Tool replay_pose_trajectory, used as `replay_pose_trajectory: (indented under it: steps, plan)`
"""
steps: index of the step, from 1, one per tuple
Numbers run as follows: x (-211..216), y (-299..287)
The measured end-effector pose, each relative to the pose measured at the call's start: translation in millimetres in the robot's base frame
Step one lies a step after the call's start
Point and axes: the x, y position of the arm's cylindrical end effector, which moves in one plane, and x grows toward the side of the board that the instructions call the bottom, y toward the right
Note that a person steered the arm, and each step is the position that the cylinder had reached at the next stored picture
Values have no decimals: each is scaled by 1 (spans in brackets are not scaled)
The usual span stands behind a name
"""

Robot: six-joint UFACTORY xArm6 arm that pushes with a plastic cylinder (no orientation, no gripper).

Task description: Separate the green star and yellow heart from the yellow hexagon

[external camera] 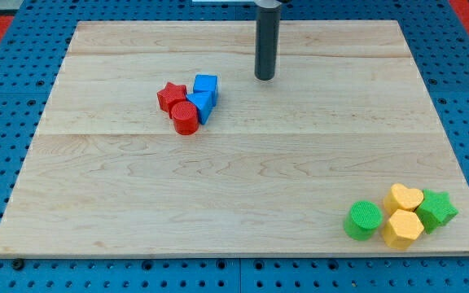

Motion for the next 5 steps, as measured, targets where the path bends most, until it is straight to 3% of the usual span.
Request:
replay_pose_trajectory:
  steps: [5]
  plan:
    - [-3,41]
